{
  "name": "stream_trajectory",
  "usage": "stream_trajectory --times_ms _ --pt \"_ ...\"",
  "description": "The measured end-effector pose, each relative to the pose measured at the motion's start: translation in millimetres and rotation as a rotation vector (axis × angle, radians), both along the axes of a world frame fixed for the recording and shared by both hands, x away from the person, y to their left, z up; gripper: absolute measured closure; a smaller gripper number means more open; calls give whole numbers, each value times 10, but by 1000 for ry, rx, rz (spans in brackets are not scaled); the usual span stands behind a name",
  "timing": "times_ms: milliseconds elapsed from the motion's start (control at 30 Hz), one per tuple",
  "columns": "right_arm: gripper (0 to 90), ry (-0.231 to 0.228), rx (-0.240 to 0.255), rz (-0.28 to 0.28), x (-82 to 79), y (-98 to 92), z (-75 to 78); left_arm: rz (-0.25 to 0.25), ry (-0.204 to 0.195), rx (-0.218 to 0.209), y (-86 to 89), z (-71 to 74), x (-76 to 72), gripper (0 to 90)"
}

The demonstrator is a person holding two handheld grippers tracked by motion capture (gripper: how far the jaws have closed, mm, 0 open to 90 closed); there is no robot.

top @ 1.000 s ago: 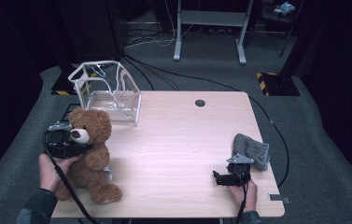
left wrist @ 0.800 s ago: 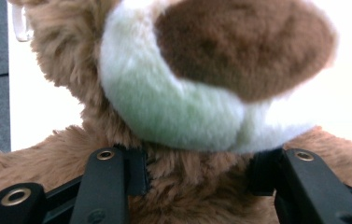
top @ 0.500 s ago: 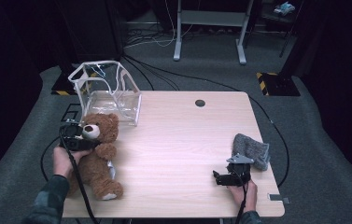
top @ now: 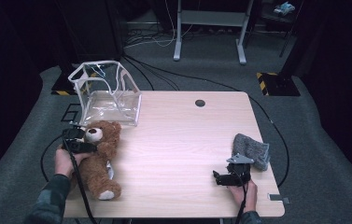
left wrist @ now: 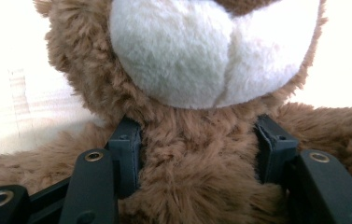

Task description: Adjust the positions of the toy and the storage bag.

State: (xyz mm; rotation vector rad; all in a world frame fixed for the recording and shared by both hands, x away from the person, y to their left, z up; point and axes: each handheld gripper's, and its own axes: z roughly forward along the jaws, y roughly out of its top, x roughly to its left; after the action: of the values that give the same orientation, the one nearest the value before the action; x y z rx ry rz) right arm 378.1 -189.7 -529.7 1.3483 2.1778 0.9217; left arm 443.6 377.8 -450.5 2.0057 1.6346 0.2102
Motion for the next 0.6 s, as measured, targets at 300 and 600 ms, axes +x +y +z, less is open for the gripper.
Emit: stream_trajectory --times_ms 300,600 --pt "41 1 4 -1 0 2 0 10 -11 -8 11 -5 -90 416" --pt "41 -1 7 -1 5 5 -1 5 -37 -9 -42 158 -118 199"
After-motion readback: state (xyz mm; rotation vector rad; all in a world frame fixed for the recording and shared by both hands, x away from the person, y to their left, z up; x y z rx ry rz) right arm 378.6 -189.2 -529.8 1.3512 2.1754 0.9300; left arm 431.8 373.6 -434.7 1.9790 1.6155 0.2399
